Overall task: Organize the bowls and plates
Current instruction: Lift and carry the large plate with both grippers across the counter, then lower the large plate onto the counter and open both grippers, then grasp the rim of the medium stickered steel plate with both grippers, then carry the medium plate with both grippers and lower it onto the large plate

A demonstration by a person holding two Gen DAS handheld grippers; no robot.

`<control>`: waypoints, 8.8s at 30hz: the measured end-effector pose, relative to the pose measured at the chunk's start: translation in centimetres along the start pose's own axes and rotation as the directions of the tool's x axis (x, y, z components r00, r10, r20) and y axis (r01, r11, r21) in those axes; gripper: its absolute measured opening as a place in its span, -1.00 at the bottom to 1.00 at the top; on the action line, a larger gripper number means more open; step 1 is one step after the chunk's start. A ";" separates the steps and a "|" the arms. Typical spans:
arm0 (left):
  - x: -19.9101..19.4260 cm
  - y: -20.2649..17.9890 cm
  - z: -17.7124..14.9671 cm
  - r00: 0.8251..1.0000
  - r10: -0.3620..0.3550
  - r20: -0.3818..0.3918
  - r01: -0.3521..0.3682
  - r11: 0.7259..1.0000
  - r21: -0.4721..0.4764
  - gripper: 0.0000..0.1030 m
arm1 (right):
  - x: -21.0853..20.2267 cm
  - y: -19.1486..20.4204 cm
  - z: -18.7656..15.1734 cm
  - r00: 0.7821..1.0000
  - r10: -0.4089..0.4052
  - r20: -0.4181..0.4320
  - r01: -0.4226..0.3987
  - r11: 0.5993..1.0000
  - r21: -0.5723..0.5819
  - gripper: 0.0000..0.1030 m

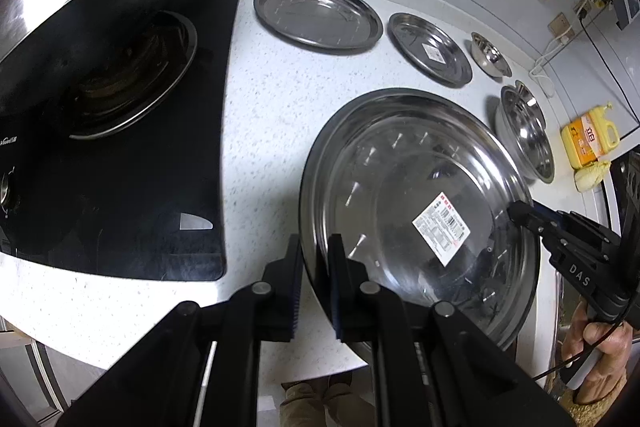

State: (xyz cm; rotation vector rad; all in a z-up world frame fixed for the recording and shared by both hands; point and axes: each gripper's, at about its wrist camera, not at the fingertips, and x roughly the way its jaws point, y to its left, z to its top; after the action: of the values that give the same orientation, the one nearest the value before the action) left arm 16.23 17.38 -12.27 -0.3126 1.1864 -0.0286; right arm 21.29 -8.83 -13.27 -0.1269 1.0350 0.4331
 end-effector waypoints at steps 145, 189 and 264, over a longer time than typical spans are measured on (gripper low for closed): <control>10.2 -9.4 17.6 0.973 -0.225 -0.054 0.226 0.974 0.022 -0.40 | 6.6 -6.6 15.6 0.986 -0.169 0.004 0.169 0.985 0.015 -0.27; 20.0 -12.9 22.3 0.989 -0.144 -0.017 0.139 0.974 -0.176 -0.72 | 18.5 -16.7 22.3 0.987 -0.102 -0.121 0.096 0.994 -0.056 -0.72; 4.3 1.8 -4.5 0.979 -0.180 -0.096 0.164 0.974 -0.157 -0.72 | 7.0 3.7 0.0 0.966 0.139 -0.218 -0.179 0.968 -0.177 -0.72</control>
State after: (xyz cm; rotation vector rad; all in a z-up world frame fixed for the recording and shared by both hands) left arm 13.53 17.29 -18.15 -0.5510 1.2706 -0.1101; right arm 22.81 -3.42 -18.91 -0.2687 1.2078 0.6805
